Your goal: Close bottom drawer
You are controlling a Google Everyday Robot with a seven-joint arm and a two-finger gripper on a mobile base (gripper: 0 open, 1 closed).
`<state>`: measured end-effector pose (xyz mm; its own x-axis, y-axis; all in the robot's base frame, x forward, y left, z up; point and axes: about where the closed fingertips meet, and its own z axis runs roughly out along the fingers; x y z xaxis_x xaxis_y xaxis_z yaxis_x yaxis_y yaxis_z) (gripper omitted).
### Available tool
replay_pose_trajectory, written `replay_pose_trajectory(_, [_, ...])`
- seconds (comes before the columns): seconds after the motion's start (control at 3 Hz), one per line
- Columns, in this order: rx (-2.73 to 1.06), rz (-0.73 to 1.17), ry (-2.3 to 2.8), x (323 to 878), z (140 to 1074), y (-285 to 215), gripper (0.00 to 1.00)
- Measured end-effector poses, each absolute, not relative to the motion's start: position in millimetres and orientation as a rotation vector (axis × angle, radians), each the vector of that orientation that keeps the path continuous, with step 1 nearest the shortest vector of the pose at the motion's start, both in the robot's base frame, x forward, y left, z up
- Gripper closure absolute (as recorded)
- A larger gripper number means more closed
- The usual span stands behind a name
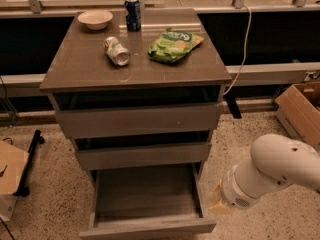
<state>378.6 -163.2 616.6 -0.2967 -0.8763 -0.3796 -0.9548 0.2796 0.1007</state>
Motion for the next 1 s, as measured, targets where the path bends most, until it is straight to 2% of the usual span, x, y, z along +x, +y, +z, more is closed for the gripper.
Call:
replay_pose_trajectory(0.67, [-1.651,0.566,2.344,360,500,-144,1.00])
replay_pose_trajectory(1.0, [-1.650,0.569,2.346,360,497,-144,1.00])
